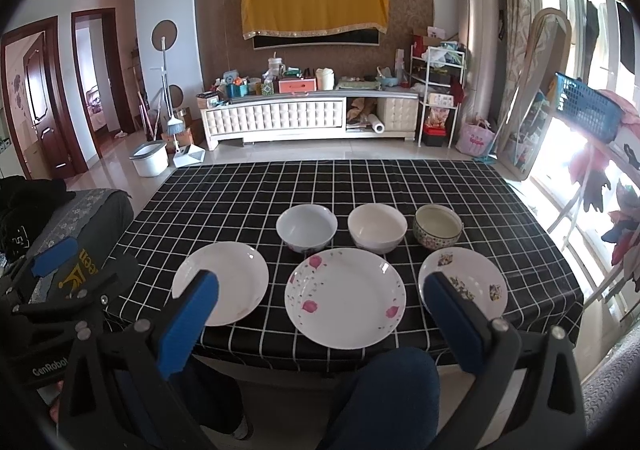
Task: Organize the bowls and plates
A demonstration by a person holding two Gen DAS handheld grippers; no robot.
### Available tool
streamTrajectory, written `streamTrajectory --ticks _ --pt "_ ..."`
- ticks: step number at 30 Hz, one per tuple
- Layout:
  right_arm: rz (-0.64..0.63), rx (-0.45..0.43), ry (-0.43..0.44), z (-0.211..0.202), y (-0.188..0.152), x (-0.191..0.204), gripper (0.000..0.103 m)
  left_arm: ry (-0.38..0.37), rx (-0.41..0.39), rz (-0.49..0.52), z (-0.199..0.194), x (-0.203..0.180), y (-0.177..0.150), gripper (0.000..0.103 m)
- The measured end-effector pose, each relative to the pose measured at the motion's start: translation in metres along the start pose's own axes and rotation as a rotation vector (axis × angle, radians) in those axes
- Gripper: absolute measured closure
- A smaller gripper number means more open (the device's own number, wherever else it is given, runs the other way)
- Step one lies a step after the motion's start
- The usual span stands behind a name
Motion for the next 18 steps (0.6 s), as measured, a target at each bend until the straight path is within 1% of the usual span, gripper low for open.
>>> streamTrajectory --ticks 13,18 --pt "-0.001 0.004 -0.005 -0.0001 -0.0004 0.0000 0.000 -0.003 0.005 0.007 0.0008 -0.0029 0.0010 0.000" --pt "0.001 0.003 -0.008 0.0002 0.0020 -0.0020 0.000 -0.018 0.009 0.000 0.0015 -0.0034 0.0044 0.000"
Point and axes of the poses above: each gripper's, at about its wrist camera, not at the fingertips, and z roughly the way its jaws point, x to its left, y to its top, the point moved 6 cm from there along z, roughly the way its jaws point, and after that the axes turned 11 degrees about -x, right-handed, at the moved point
